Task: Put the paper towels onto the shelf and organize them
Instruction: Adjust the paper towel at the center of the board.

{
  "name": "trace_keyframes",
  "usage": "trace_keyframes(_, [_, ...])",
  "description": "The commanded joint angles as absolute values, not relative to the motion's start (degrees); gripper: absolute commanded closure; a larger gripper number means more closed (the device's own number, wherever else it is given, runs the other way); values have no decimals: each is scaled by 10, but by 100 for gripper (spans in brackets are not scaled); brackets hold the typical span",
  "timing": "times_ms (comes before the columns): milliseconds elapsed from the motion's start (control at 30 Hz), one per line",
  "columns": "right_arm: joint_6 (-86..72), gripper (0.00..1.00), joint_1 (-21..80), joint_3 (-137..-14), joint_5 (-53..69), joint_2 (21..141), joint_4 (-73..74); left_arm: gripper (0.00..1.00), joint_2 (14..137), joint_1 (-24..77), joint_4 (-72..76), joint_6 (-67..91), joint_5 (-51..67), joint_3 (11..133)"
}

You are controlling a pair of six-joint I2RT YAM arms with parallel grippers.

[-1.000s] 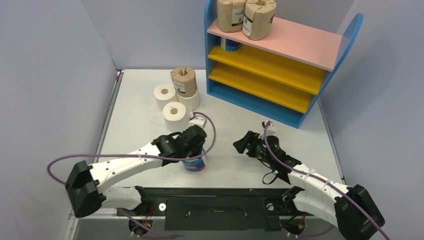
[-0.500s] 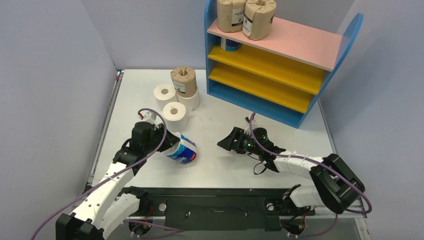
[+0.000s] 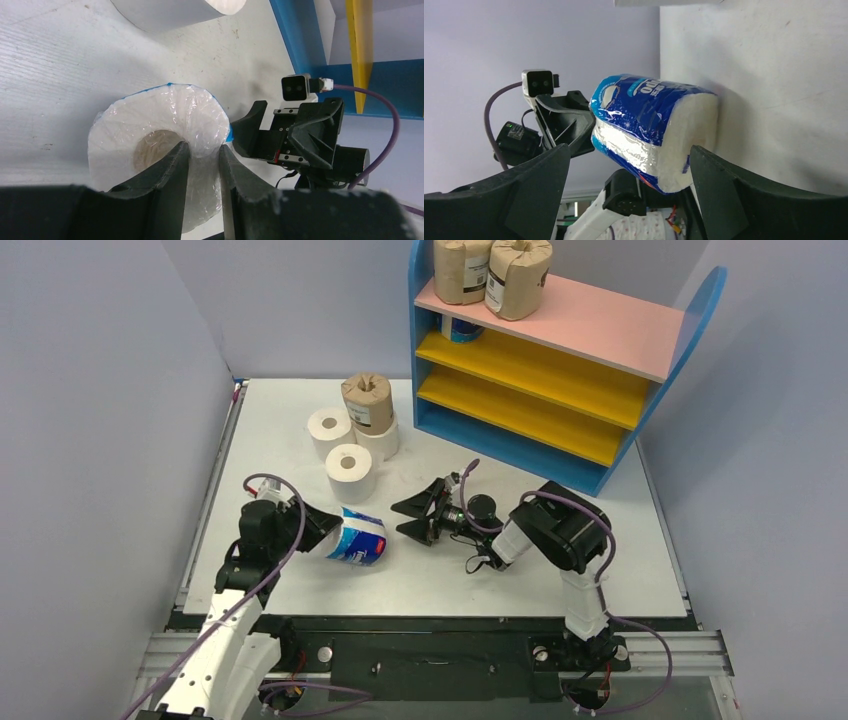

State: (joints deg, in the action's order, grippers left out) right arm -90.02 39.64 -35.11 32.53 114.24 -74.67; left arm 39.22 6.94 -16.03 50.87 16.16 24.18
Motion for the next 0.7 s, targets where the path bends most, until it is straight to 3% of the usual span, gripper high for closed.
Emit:
trace_keyframes(0, [-982, 15, 425, -389, 341, 1152, -884, 76, 398, 60, -224, 503, 152, 225])
trace_keyframes(267, [-907, 17, 450, -454, 371, 1133, -700, 75, 398, 59, -224, 506, 136, 208])
trace_keyframes(667, [-838, 19, 451, -463, 375, 1074, -619, 70, 409, 58, -193, 519, 145, 171])
